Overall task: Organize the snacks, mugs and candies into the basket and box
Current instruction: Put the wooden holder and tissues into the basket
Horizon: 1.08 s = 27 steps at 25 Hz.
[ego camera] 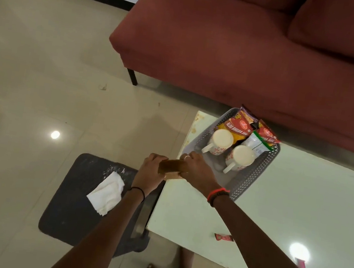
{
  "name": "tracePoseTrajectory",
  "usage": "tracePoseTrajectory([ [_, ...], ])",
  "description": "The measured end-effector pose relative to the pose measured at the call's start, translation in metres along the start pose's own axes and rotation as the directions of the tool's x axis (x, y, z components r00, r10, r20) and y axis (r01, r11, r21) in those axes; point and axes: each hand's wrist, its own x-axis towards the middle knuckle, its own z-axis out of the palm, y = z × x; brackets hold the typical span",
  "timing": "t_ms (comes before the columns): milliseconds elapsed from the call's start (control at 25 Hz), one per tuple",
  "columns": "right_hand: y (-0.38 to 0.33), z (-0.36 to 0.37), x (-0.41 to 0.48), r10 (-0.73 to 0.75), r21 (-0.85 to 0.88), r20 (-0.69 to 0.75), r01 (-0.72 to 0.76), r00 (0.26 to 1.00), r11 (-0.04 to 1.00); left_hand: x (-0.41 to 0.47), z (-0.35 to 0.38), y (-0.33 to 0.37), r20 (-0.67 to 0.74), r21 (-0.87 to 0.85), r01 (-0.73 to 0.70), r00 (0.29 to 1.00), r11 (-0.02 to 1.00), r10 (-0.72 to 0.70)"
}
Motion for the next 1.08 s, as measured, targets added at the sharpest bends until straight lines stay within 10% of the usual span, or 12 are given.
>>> tracePoseTrajectory([
  [400, 0.082, -0.002, -0.035, 0.366, 0.083, -0.13, -0.357, 0.922, 0.93, 0.086, 0.043, 0.092, 0.272, 0.281, -0.408, 0.902, 0.869, 0.336],
  [1080, 0.124, 0.042, -0.022, 0.491, 0.187, -0.014, -0.48, 0.871, 0.857, 0.122, 0.114, 0.075, 0.351, 0.374, -0.452, 0.877, 0.81, 0.328],
])
